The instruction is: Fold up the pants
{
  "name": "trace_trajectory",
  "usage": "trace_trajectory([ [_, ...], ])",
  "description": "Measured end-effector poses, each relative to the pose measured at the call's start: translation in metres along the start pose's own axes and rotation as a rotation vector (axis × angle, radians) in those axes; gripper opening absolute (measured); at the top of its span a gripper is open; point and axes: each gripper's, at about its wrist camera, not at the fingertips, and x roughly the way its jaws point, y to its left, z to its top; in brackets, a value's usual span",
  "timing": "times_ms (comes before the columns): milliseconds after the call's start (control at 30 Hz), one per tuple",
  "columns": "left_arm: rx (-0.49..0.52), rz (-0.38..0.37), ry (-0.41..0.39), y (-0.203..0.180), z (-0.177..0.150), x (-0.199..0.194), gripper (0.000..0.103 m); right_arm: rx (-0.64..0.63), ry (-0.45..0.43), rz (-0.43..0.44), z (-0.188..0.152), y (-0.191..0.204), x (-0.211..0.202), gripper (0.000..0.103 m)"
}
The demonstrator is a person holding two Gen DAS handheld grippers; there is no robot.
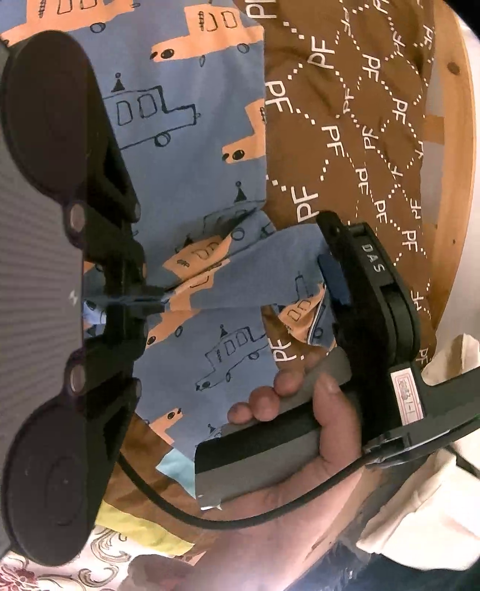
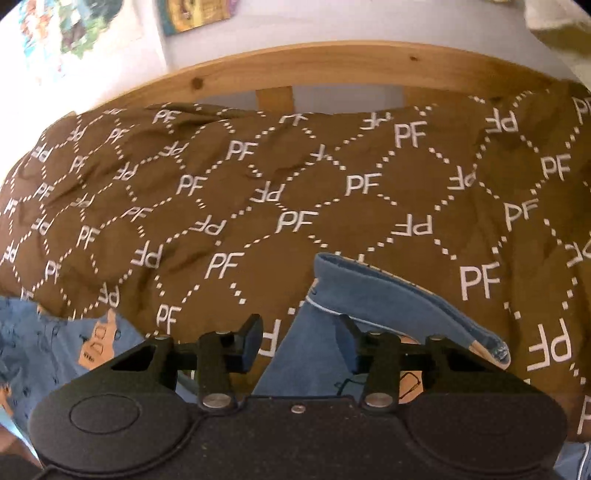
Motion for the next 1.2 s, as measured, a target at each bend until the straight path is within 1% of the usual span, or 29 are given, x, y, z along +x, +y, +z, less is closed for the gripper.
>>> trace_trajectory([
  [67,0.0,-0.006,-0.004,0.0,0.0,0.0,0.001,0.008,-0.005,-0.006,0.001,-0.001,-0.001,0.047],
  [133,-0.01,-0.017,0.011,0.001,0.002,0.001,0.002,0.023,-0.002,-0.005,0.002,-0.003,-0.002,0.049],
  [200,-0.026,-0.021,0.02,0.003,0.002,0.003,0.005,0.032,0.009,-0.011,0.003,-0.003,-0.001,0.049],
  [367,-0.051,-0.025,0.027,0.006,0.004,0.006,0.007,0.036,0.036,-0.03,0.004,0.004,0.007,0.049],
  [433,-0.027,-0.011,0.033,0.003,0.005,0.008,0.007,0.004,0.052,-0.069,0.006,0.01,0.014,0.048],
  [500,-0.007,0.023,0.037,-0.001,0.005,0.01,0.002,-0.023,0.064,-0.107,0.007,0.015,0.02,0.047],
  [533,-0.003,0.033,0.039,-0.001,0.005,0.011,0.001,-0.031,0.065,-0.122,0.007,0.017,0.023,0.047],
  [567,-0.003,0.039,0.041,-0.002,0.005,0.011,0.001,-0.047,0.065,-0.137,0.008,0.019,0.024,0.043],
  [633,-0.009,0.037,0.041,-0.001,0.006,0.011,0.0,-0.092,0.048,-0.194,0.007,0.025,0.027,0.023],
  [667,-0.008,0.041,0.039,-0.001,0.006,0.01,0.0,-0.097,0.039,-0.208,0.006,0.024,0.025,0.004],
  [767,0.012,0.047,0.03,-0.003,0.006,0.006,0.0,-0.056,-0.01,-0.193,0.0,0.013,0.014,0.001],
  [833,0.045,0.06,0.016,-0.006,0.006,0.003,0.0,-0.007,-0.084,-0.166,-0.007,0.001,-0.004,0.001],
  [900,0.08,0.067,0.004,-0.011,0.005,-0.001,0.0,0.035,-0.175,-0.135,-0.018,-0.011,-0.03,0.001],
  [1000,0.163,0.095,-0.018,-0.023,0.001,-0.007,0.0,0.075,-0.313,-0.145,-0.042,-0.031,-0.084,0.001],
  [1100,0.273,0.1,-0.041,-0.039,-0.006,-0.01,0.0,0.145,-0.396,-0.177,-0.073,-0.052,-0.137,0.001],
  [1200,0.373,0.096,-0.037,-0.057,-0.012,-0.007,0.0,0.245,-0.401,-0.221,-0.111,-0.072,-0.169,0.001],
])
